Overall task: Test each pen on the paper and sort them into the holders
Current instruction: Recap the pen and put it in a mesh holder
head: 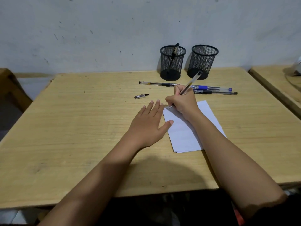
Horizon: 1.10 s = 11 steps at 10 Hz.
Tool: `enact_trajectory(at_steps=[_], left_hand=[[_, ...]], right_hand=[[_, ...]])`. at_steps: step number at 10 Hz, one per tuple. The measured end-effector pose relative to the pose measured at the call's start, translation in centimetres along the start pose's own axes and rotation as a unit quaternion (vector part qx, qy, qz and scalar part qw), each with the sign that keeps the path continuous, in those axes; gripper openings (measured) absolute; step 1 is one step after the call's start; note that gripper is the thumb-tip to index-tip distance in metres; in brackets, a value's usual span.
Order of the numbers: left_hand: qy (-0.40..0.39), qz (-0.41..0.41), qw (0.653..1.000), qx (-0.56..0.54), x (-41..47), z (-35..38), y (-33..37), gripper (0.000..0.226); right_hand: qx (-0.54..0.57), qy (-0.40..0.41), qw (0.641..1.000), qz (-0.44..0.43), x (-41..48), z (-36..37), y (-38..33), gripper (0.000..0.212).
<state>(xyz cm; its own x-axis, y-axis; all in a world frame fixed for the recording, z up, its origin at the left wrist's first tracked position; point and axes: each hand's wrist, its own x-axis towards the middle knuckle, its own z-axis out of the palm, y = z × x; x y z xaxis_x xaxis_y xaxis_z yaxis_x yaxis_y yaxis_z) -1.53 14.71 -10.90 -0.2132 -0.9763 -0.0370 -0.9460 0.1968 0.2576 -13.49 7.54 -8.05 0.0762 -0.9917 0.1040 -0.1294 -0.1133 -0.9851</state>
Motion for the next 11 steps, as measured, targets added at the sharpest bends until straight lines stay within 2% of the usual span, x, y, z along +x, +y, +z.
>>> enact_trajectory(at_steps=[8, 9, 11], left_hand=[[-0.004, -0.007, 1.000, 0.004, 0.1, -0.1, 0.1, 0.068], [0.017, -0.004, 1.000, 0.004, 0.0, -0.8, 0.1, 0.068], [0.036, 0.005, 0.999, 0.000, 0.3, -1.8, 0.3, 0.068]], right_hand=[[-0.024, 0.029, 0.999, -0.002, 0.8, 0.0, 0.9, 0.037], [-0.019, 0.015, 1.000, 0.005, 0.9, 0.0, -0.2, 0.036], [-0.012, 0.044, 0.999, -0.022, 1.1, -0.4, -1.3, 0.035]])
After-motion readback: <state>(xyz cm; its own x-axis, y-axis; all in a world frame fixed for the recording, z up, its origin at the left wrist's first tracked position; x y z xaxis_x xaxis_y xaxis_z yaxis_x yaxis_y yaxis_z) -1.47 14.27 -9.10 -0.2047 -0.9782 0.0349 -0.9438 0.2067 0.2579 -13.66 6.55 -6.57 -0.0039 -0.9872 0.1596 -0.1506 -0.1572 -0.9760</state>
